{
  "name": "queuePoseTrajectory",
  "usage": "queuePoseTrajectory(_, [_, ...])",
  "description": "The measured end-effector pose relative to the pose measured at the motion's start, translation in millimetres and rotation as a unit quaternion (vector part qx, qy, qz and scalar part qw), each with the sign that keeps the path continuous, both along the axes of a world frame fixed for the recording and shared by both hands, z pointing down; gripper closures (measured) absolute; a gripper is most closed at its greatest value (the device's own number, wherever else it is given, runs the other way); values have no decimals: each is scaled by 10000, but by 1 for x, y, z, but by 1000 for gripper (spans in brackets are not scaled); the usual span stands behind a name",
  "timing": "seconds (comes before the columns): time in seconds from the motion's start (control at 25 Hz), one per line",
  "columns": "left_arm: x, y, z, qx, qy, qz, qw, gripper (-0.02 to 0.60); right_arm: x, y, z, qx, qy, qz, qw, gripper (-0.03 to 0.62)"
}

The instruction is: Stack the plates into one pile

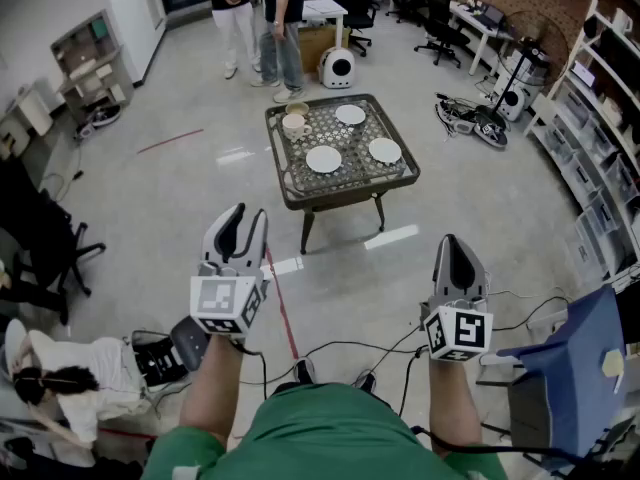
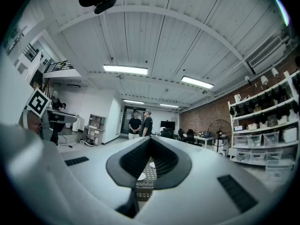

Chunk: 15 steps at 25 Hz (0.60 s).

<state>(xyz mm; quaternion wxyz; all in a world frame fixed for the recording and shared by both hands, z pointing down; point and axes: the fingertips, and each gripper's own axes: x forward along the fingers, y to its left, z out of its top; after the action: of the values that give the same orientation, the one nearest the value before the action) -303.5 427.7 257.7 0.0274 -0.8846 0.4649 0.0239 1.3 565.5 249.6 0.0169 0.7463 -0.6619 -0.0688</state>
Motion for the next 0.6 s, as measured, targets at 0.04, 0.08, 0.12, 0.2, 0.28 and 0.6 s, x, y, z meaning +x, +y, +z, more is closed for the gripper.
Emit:
queuePoseTrajectory(0.04, [-3, -1, 1, -5, 4, 15, 10000, 437, -3, -1, 1, -5, -9, 10, 10000, 571])
queuePoseTrajectory(0.08, [-6, -2, 3, -9, 6, 30, 10000, 437, -7, -2, 2, -10, -16, 18, 10000, 571])
queuePoseTrajectory(0.12, [-9, -3, 4, -13, 8, 46, 10000, 437, -10, -3, 3, -18, -19, 26, 10000, 571])
queuePoseTrajectory(0.2, [-12, -6, 7, -32, 20, 86, 10000, 437, -15, -6, 5, -47, -12, 45, 10000, 571])
queuePoseTrajectory(0.28, [-13, -10, 11, -77, 69, 153, 9998, 437, -17, -8, 7, -83, 4, 83, 9999, 571])
queuePoseTrajectory(0.6, [-23, -23, 26, -329, 199, 281, 9989, 437, -25, -13, 3, -198, -14, 330, 9993, 569])
